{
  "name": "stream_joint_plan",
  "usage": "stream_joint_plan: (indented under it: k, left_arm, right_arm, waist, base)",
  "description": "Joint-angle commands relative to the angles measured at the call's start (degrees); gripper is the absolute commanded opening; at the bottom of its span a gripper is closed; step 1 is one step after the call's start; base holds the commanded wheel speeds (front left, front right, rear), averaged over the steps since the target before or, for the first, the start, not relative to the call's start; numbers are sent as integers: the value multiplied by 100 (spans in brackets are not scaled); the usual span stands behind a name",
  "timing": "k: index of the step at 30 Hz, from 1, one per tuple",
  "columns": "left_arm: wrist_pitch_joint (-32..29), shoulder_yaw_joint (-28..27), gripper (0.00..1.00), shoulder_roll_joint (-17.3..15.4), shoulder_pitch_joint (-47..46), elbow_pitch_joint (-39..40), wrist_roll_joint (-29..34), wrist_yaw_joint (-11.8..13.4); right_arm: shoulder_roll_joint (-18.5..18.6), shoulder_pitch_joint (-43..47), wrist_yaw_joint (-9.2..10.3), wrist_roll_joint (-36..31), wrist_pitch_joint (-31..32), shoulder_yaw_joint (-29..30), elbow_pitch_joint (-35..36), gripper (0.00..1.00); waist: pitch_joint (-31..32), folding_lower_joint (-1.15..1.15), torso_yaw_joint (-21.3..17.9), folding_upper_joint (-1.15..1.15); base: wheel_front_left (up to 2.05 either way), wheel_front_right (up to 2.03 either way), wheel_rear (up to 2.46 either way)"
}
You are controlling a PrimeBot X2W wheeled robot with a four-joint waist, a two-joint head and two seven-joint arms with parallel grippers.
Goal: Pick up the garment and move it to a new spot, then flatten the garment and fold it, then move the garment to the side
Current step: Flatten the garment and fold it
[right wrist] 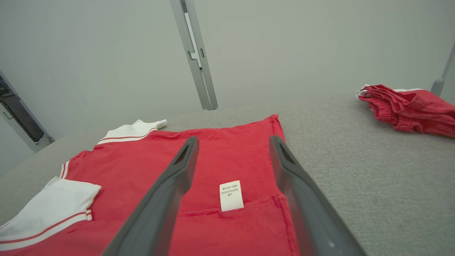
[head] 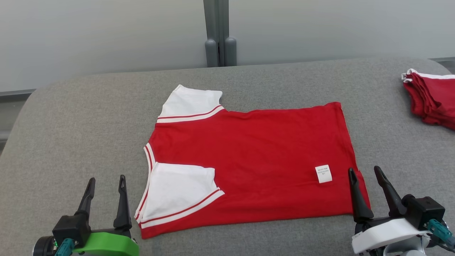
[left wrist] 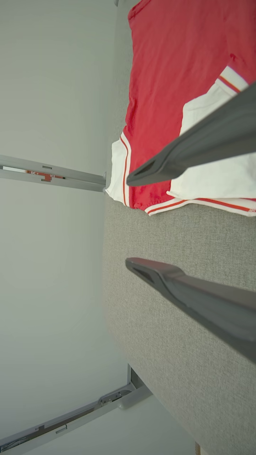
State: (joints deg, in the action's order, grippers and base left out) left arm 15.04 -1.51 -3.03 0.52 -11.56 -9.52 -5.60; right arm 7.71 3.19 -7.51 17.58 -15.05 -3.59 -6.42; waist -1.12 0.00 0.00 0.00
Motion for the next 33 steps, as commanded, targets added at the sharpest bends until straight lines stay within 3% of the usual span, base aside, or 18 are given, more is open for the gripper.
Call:
stream_joint_plan:
  k: [1,9,16,24,33]
  left_arm:
    - [16,-17,100,-2,26,-10,49,-21]
    - [17,-33,100,-25,-155,-109,73,-42]
    - [16,105,100,-345,-895,-326,153,-121]
    - [-371,553,100,-926,-2665,-745,54,-182]
    - [-927,1791,100,-1490,-4733,-1752,-552,-188]
  right_arm:
    - [-1,-28,5,-1,-15,2,-15,100]
    - [35,-156,5,21,-15,85,-11,100]
    - [239,-729,5,-89,34,135,-183,100]
    - [697,-2129,6,-53,523,-86,-679,100]
    - [1067,-3755,6,126,1088,-478,-1539,100]
  waist:
    - [-6,0,-3,0]
    - [-87,0,1,0]
    - [-309,0,-32,0]
    - [-975,0,-197,0]
    - [-2052,0,-481,0]
  base:
    - [0,0,0]
    - [0,0,0]
    - [0,0,0]
    - [0,0,0]
    - [0,0,0]
